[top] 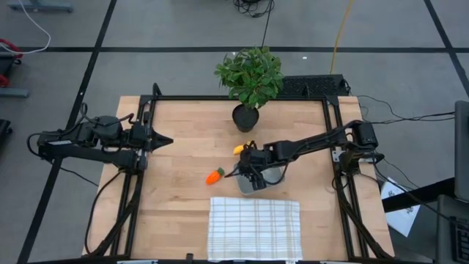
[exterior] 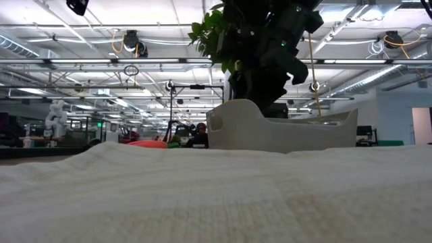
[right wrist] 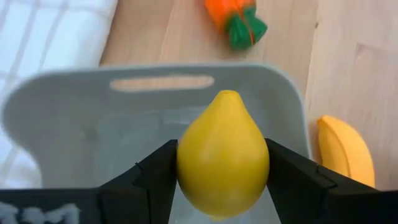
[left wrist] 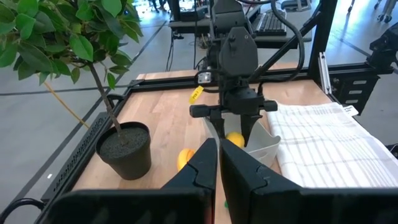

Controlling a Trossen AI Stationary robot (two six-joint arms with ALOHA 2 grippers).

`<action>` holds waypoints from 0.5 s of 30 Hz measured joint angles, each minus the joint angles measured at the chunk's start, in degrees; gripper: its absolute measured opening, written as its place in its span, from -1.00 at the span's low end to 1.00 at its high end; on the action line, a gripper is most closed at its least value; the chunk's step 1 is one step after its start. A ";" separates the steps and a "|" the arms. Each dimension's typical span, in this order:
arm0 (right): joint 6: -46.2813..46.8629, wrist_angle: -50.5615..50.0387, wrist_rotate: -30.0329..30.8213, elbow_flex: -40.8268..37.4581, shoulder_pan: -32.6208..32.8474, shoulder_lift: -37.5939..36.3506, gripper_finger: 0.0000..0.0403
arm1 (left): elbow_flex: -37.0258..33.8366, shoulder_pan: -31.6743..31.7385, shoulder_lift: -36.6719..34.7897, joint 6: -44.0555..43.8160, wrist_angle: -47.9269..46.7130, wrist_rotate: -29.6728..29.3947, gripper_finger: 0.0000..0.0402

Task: Pick and placing Produce into tupperware
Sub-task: Put the yellow lemon into the gray bin

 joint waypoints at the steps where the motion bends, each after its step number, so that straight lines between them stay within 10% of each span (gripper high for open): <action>1: 0.14 -0.43 -0.01 -0.02 -0.22 0.06 0.00 | -0.01 0.01 0.00 0.02 -0.08 0.00 -0.88; 15: 0.57 1.08 0.22 -0.04 -3.24 0.37 0.00 | -0.01 -0.01 -0.01 -0.18 -0.22 0.00 -0.88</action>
